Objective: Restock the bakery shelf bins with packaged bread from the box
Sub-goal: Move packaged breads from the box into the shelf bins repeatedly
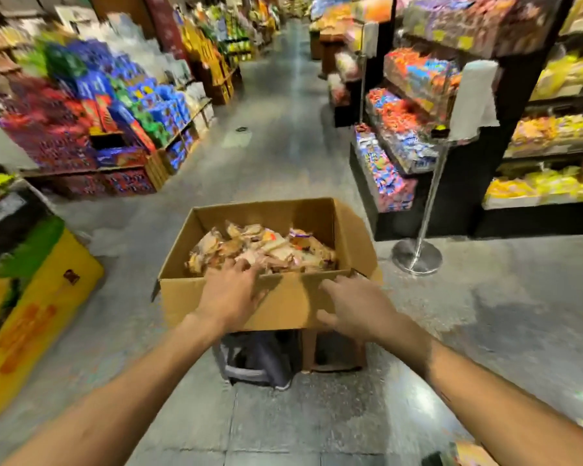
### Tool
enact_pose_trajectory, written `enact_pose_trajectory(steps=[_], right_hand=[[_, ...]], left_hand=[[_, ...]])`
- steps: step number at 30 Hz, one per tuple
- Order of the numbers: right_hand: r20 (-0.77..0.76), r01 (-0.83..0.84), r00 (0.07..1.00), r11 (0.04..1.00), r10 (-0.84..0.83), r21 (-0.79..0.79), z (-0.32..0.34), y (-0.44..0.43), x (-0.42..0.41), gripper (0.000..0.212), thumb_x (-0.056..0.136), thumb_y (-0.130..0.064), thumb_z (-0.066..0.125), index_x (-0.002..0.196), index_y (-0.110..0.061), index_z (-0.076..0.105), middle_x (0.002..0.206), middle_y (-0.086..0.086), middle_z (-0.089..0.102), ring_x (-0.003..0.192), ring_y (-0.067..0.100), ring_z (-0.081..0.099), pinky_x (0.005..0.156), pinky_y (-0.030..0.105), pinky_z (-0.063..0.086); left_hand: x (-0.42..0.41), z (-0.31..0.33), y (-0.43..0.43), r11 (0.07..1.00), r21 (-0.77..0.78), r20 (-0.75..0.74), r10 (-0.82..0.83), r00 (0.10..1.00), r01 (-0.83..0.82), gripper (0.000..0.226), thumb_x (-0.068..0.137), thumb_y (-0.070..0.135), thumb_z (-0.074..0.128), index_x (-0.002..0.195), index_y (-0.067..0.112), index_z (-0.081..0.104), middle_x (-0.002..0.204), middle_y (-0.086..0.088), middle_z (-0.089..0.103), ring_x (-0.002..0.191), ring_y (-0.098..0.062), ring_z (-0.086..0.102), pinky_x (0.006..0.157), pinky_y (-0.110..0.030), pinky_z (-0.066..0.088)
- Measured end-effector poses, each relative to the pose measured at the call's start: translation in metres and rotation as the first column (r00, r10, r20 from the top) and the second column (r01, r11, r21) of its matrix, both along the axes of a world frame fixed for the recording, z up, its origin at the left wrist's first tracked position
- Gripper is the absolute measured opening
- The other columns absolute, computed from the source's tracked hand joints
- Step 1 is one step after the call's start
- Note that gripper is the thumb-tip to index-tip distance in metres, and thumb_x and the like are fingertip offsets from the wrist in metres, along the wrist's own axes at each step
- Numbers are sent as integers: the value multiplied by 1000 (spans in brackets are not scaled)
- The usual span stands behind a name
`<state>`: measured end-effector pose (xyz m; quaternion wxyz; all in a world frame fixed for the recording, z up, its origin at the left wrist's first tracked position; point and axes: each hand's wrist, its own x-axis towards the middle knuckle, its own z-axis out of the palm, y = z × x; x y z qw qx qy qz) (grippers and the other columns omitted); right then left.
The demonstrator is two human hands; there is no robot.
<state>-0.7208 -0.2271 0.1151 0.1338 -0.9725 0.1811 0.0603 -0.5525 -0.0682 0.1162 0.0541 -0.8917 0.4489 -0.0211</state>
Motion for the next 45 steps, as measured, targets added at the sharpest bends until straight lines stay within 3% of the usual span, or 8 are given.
enact_pose_trajectory(steps=[11, 22, 27, 32, 35, 38, 41, 45], right_hand=[[-198, 147, 975, 967, -105, 209, -114, -126, 216, 36, 99, -37, 53, 128, -16, 56, 124, 8, 64, 110, 27, 61, 88, 38, 52], [-541, 298, 841, 852, -21, 430, -305, -228, 353, 37, 98, -29, 58, 130, -10, 54, 127, 10, 58, 112, 26, 57, 87, 32, 45], [-508, 209, 861, 893, 26, 400, -359, -231, 382, 26, 99, -24, 55, 122, -12, 60, 127, 11, 62, 115, 27, 56, 95, 34, 46], [-260, -143, 943, 960, 206, 242, -389, -216, 406, 39, 90, -6, 65, 129, -4, 61, 132, 22, 58, 132, 28, 38, 115, 38, 23], [-349, 44, 933, 939, 84, 342, -398, -211, 413, 35, 98, -17, 58, 130, -4, 58, 144, 17, 49, 138, 31, 40, 117, 40, 27], [-428, 338, 891, 848, -148, 409, -396, -209, 422, 30, 99, -33, 57, 118, -11, 61, 139, 10, 54, 121, 30, 55, 93, 35, 44], [-439, 556, 825, 647, -356, 521, -391, -208, 435, 17, 98, -36, 61, 104, -21, 54, 116, 1, 62, 103, 19, 58, 78, 26, 36], [-503, 702, 683, 286, -529, 652, -389, -212, 457, 55, 91, -45, 67, 133, -16, 45, 112, -4, 60, 100, 17, 57, 80, 29, 40]], left_hand=[[181, -124, -103, 969, 97, -405, 248, 880, -228, 41, 97, 42, 55, 132, 20, 54, 128, -10, 60, 120, -30, 52, 96, -42, 48], [319, -272, -170, 843, 404, -540, 534, 651, -356, 44, 98, 35, 57, 138, 18, 50, 131, -12, 58, 122, -31, 52, 99, -42, 47], [368, -317, -166, 838, 333, -421, 542, 727, -432, 44, 100, 39, 44, 138, 17, 49, 145, -13, 44, 132, -31, 38, 105, -44, 38], [406, -340, -161, 862, 293, -451, 506, 736, -413, 64, 95, 45, 47, 145, 8, 39, 152, -14, 36, 138, -33, 34, 111, -44, 30], [418, -356, -169, 849, 215, -513, 519, 684, -483, 71, 98, 52, 44, 147, 2, 36, 147, -20, 41, 133, -38, 40, 111, -47, 34], [427, -370, -177, 776, 189, -552, 591, 588, -602, 65, 102, 48, 40, 145, -1, 35, 140, -27, 46, 128, -44, 44, 106, -50, 36], [434, -378, -180, 691, 227, -559, 669, 490, -686, 65, 99, 49, 48, 143, 2, 36, 137, -27, 47, 125, -45, 46, 104, -52, 37], [435, -378, -179, 681, 371, -567, 705, 426, -632, 90, 85, 58, 67, 153, 19, 23, 140, -20, 51, 126, -41, 49, 101, -49, 42]])
